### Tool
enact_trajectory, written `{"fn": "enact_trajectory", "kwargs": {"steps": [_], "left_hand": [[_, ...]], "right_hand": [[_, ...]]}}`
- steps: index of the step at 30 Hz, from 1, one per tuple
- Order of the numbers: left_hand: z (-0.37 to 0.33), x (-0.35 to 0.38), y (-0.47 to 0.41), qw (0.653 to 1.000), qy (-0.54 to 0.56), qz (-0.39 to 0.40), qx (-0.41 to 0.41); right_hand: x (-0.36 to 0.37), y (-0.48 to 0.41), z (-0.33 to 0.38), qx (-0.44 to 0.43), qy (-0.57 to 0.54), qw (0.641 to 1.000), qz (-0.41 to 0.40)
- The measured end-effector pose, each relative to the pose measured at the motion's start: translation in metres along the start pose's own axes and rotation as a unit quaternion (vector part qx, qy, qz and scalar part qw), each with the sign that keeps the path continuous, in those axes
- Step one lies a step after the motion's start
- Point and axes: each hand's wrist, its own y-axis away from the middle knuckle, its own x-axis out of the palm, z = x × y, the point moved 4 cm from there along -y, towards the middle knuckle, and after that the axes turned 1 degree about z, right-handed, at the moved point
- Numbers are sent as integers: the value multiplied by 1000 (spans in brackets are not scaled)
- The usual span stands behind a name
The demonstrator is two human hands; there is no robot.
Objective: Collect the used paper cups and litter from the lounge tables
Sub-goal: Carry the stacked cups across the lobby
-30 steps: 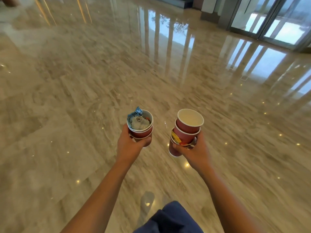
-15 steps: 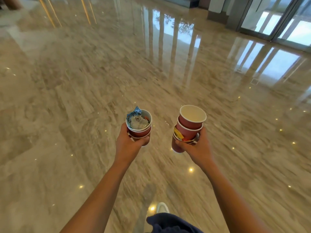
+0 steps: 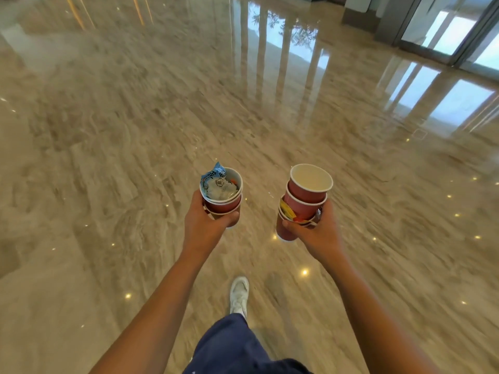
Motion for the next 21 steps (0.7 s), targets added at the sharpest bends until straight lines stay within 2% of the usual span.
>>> {"fn": "enact_trajectory", "kwargs": {"steps": [12,21], "left_hand": [[-28,51,-259,1000,-2,30,9],[-37,126,-426,999,-12,37,9]], "right_hand": [[38,-246,42,-2,7,1000,-18],[29,-428,51,-1,15,1000,-23]]}}
